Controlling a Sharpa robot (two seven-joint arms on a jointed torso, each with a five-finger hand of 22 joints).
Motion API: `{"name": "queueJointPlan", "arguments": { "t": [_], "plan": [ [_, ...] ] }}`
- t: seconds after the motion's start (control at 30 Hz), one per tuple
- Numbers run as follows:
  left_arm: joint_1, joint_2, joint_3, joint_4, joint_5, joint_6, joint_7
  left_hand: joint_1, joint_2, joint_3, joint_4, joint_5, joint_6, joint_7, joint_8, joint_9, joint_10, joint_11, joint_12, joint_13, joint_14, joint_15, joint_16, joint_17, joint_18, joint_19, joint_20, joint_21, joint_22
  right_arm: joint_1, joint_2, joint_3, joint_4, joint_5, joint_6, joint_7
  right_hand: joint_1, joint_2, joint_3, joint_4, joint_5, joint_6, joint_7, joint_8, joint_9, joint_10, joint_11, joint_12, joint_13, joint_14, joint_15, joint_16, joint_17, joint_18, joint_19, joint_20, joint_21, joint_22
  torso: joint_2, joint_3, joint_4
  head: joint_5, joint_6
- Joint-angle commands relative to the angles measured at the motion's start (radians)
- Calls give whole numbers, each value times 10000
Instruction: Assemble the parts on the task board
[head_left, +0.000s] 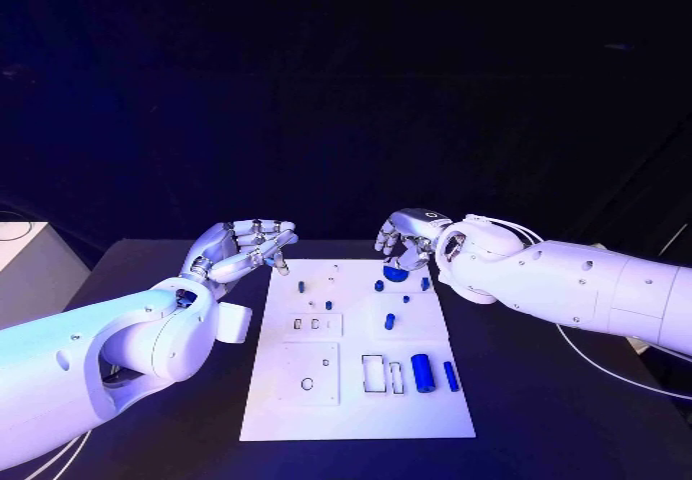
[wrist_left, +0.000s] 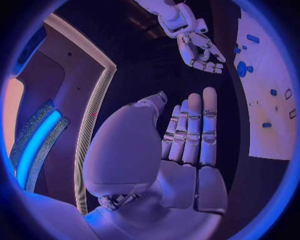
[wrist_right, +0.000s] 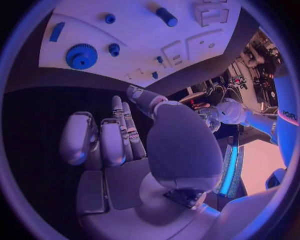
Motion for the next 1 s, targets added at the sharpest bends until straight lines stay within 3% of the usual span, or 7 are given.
{"name": "queueJointPlan", "arguments": {
  "t": [0.03, 0.13, 0.47, 0.53, 0.7, 1.0],
  "plan": [
    [17, -12, 29, 94, -93, 372, -126, -36, -75, 72, 5, -33, 53, 19, -15, 23, 54, -5, -22, 16, 35, -51, 92, 30, 129, -73, -12, 154, 77, -51, 88, -4, -79, -968, 694, -432, -4, -76, 8, 39, -9, -58, 15, -30, 25, -72, 10, -49, -6, 450, 71, 86, 51, -178, 41, 19, 90, 81, 86, -30, 78, -46, -30],
    [19, -32, 44, 128, -94, 386, -156, -58, -88, 72, 10, -34, 48, 40, -19, 27, 47, 7, -24, 19, 33, -45, 120, 36, 128, -90, -9, 208, 113, -88, 147, -6, -135, -1148, 864, -534, -19, -125, -40, 52, -12, -53, 2, -15, 61, -110, 8, -36, 15, 457, 71, 201, 158, -237, 155, 34, 383, 469, 99, -39, 94, -73, -38],
    [30, -91, 75, 137, -66, 390, -193, -81, -97, 71, 17, -35, 44, 54, -22, 32, 41, 17, -24, 22, 36, -38, 148, 42, 127, -106, -4, 257, 145, -174, 232, -12, -213, -1383, 1339, -692, -77, -186, -203, 113, -13, -84, -12, -11, 123, -324, 16, -44, 36, 435, 71, 316, 212, -217, 119, 73, 405, 463, 155, -56, 118, -92, -57],
    [32, -95, 78, 128, -59, 388, -196, -90, -96, 73, 20, -34, 44, 57, -21, 35, 41, 19, -22, 24, 40, -36, 162, 45, 127, -113, -2, 279, 159, -198, 246, -15, -220, -1392, 1398, -699, -69, -191, -339, 130, -327, -106, -23, -14, 153, -404, 14, -38, 55, 418, 71, 349, 206, -212, 99, 85, 423, 483, 160, -52, 126, -98, -57],
    [35, -104, 81, 114, -49, 381, -203, -101, -95, 74, 24, -34, 47, 59, -20, 39, 43, 21, -20, 26, 45, -34, 177, 48, 127, -120, 0, 304, 175, -264, 313, -21, -300, -1401, 1450, -713, -65, -187, -377, 136, -346, -114, -23, -16, 160, -437, 16, -42, 57, 412, 74, 355, 200, -206, 84, 89, 409, 464, 181, -42, 118, -78, -49],
    [47, -113, 85, 106, -38, 398, -222, -109, -94, 75, 28, -33, 48, 61, -19, 41, 42, 21, -19, 28, 49, -33, 190, 51, 128, -126, 2, 323, 187, -348, 470, -25, -525, -1414, 1370, -836, -63, -135, -418, 168, -330, -126, -21, -20, 173, -470, 20, -35, 66, 406, 77, 373, 200, -200, 70, 95, 404, 455, 219, -68, 151, -92, -58]
  ]
}}
